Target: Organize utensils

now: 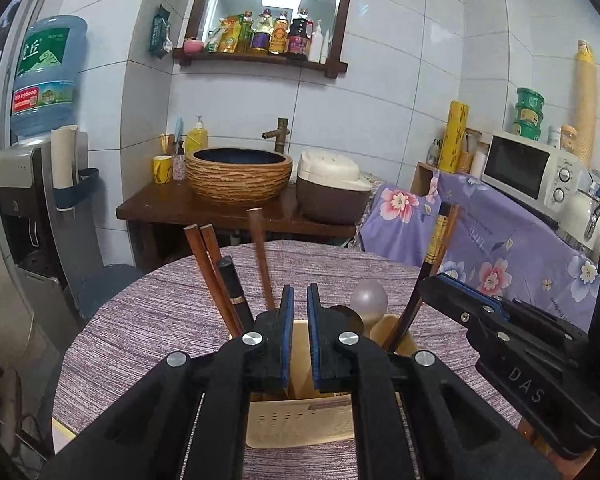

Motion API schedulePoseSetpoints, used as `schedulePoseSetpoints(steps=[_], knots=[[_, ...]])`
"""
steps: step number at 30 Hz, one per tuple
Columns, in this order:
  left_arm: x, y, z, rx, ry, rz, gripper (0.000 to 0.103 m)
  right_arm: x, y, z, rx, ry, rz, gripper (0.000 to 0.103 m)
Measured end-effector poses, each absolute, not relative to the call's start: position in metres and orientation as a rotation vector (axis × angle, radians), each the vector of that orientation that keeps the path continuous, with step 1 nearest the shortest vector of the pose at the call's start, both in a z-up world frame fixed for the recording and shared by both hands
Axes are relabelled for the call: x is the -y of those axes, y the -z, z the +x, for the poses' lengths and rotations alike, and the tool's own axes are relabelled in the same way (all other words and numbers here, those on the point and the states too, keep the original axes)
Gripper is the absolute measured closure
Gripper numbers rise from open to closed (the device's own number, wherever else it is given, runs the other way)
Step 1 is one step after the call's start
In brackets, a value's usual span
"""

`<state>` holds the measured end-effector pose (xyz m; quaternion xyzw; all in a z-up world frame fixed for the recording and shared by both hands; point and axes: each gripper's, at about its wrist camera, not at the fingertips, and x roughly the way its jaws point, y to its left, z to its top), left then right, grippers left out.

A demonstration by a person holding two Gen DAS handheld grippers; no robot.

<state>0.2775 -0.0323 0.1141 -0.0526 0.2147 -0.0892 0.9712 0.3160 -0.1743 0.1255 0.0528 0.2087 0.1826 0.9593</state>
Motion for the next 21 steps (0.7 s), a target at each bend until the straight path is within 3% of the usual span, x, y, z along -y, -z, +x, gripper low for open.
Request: schedulePoseSetpoints(steps=[2, 4, 6, 10, 12, 15, 21], knots=[[0.028, -0.116, 0.272, -0.426, 0.182, -0.113, 0.093, 0.177, -0.126, 0.312, -0.414, -0.367, 0.112, 0.094], [0.024, -0.119, 0.263, -0.408, 0.184, -0.12, 0.078, 0.182, -0.127, 0.305, -0.409, -0.366, 0.121, 0.088], [0.018, -0.12, 0.25, -0.381, 0.172, -0.131, 0.045, 0.187, -0.128, 0.296, -0.399, -0.366, 0.127, 0.062], [0.002, -0.11, 0.218, -0.358, 0.146, -0.149, 0.025, 0.2, -0.122, 0.263, -0.363, -0.336, 0.125, 0.039], [-0.003, -0.1, 0.202, -0.364, 0.132, -0.147, 0.013, 0.208, -0.113, 0.246, -0.36, -0.308, 0.12, 0.017], [-0.008, -0.079, 0.17, -0.364, 0.089, -0.118, 0.006, 0.216, -0.088, 0.21, -0.35, -0.259, 0.075, 0.009], [0.0, -0.04, 0.106, -0.356, 0.067, -0.086, 0.005, 0.215, -0.032, 0.133, -0.405, -0.242, 0.001, 0.006]])
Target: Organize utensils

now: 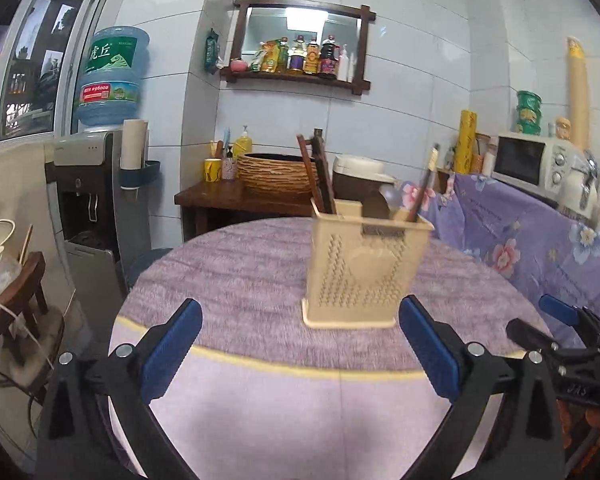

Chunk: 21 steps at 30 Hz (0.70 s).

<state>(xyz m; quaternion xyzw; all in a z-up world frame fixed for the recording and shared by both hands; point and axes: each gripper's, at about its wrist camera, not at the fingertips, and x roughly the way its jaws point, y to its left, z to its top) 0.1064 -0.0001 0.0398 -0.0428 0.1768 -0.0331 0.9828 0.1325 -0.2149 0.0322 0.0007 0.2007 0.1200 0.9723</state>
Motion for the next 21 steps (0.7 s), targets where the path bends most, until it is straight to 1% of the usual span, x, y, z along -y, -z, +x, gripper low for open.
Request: schedulePoseSetpoints(steps=[5, 10, 14, 21], knots=[[0.01, -0.019, 0.064, -0.344, 0.094, -0.109, 0.005, 0.213, -0.003, 0.073, -0.41, -0.275, 0.001, 0.006], [0.011, -0.014, 0.038, -0.316, 0.077, -0.099, 0.005, 0.206, 0.002, 0.029, -0.365, -0.297, -0.041, 0.006], [0.013, -0.017, 0.027, -0.301, 0.076, -0.071, 0.005, 0.199, -0.003, 0.01, -0.327, -0.312, -0.072, 0.006], [0.016, -0.017, 0.011, -0.282, 0.076, -0.068, 0.005, 0.194, -0.008, 0.003, -0.312, -0.326, -0.088, 0.006]])
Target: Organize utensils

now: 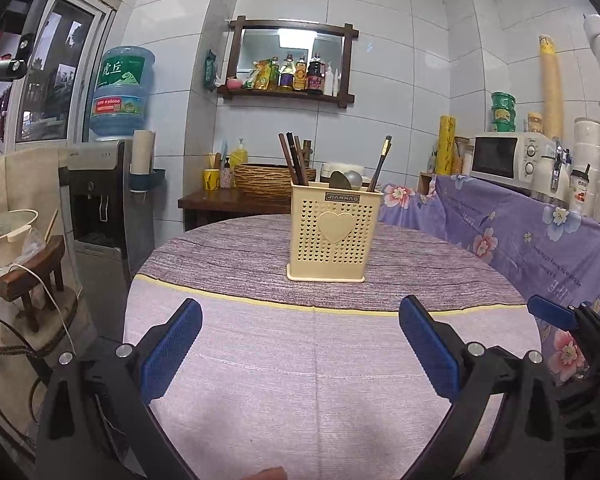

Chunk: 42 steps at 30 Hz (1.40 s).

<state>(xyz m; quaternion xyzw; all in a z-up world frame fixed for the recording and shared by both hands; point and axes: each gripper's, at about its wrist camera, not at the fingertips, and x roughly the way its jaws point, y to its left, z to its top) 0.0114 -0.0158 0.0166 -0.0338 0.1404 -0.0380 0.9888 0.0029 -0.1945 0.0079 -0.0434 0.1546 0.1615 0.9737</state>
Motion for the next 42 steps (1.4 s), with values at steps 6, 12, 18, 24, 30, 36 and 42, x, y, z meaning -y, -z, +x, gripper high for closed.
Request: schedulePoseSetpoints(steps=[6, 12, 18, 24, 30, 36, 42], knots=[[0.016, -0.015, 0.011, -0.281, 0.072, -0.072, 0.005, 0.198, -0.01, 0.004, -0.306, -0.324, -0.085, 0.006], [0.016, -0.016, 0.007, -0.26, 0.045, -0.064, 0.005, 0.198, -0.011, 0.005, -0.309, -0.327, -0.084, 0.006], [0.015, -0.014, 0.01, -0.278, 0.047, -0.067, 0.005, 0.198, -0.01, 0.006, -0.315, -0.33, -0.083, 0.006], [0.016, -0.015, 0.009, -0.279, 0.047, -0.068, 0.005, 0.198, -0.01, 0.007, -0.321, -0.331, -0.082, 0.006], [0.013, -0.014, 0.009, -0.283, 0.046, -0.076, 0.005, 0.198, -0.01, 0.009, -0.324, -0.331, -0.086, 0.006], [0.011, -0.013, 0.007, -0.27, 0.058, -0.075, 0.005, 0.198, -0.008, 0.011, -0.332, -0.329, -0.082, 0.006], [0.01, -0.014, 0.009, -0.289, 0.047, -0.077, 0.005, 0.197, -0.008, 0.01, -0.335, -0.328, -0.082, 0.006]])
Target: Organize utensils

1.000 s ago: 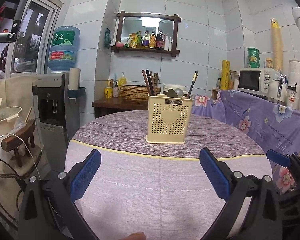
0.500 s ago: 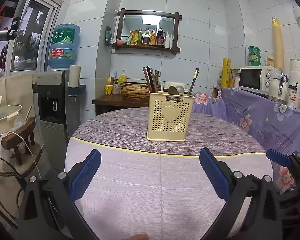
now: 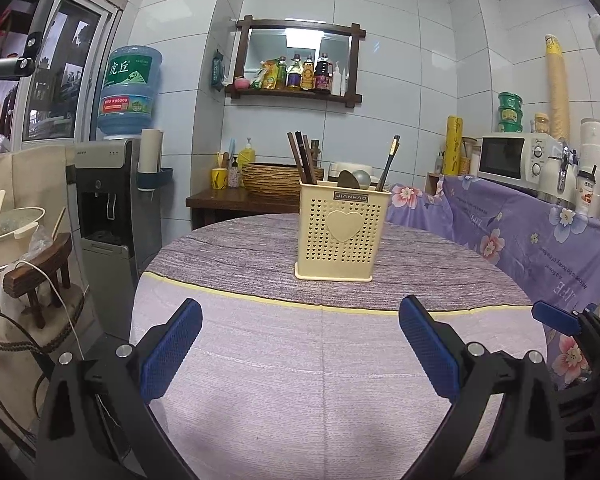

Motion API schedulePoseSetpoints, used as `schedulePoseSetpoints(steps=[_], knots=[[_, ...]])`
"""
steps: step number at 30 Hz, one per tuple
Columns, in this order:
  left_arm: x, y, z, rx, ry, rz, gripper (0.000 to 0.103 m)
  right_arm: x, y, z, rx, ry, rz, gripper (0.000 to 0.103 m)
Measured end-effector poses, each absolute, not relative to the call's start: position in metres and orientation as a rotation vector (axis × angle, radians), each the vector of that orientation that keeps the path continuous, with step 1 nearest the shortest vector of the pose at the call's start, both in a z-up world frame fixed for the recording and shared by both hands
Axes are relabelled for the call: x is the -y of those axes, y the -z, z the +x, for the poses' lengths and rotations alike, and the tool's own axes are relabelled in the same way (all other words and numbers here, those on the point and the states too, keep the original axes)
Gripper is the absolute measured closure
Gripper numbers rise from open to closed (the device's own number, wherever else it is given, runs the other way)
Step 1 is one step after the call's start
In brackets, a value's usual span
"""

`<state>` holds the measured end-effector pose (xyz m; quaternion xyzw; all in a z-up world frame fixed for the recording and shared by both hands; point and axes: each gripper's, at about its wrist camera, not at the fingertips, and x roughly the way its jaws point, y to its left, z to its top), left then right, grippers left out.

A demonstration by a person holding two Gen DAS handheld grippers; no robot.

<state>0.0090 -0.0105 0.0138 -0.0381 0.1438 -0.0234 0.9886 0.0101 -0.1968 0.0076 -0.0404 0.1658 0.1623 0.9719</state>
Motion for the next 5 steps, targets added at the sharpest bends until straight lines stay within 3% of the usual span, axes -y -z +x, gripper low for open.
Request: schedulePoseSetpoints(steps=[5], knots=[[0.0092, -0.0119, 0.0095, -0.301, 0.038, -0.077, 0.005, 0.197, -0.0079, 0.0112, -0.34, -0.329, -0.078, 0.006]])
